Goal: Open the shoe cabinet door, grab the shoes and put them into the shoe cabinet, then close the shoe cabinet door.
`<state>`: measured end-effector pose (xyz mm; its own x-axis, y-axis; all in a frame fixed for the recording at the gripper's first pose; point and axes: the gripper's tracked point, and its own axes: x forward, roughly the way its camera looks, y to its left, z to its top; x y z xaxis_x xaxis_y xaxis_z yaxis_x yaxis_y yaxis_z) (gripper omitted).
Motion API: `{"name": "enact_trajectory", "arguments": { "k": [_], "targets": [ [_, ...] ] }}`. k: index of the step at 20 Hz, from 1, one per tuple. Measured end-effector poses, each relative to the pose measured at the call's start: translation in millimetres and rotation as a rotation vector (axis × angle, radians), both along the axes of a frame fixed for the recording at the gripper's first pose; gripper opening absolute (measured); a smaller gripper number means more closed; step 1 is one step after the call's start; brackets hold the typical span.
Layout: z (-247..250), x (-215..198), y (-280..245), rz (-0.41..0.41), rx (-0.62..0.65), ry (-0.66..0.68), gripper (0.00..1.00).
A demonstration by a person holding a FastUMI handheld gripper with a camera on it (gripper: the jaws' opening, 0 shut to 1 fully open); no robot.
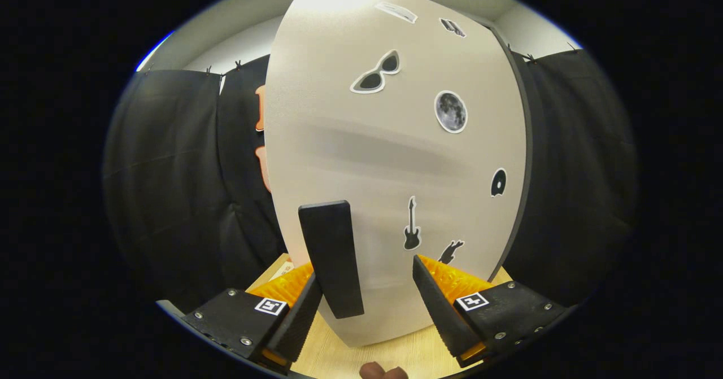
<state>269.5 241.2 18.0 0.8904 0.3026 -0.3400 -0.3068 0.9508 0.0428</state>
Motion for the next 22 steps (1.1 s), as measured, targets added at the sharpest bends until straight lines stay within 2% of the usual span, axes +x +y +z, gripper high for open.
{"name": "enact_trajectory", "arguments": {
  "k": [13,18,22],
  "targets": [
    [-11.8,54.6,43.3,0.028,0.033,-0.003,0.94],
    [-12.7,73.3,57.4,-0.03,-0.017,-0.024,0.95],
    [-11.6,73.0,57.0,-0.073,-0.013,-0.028,0.95]
  ]
}}
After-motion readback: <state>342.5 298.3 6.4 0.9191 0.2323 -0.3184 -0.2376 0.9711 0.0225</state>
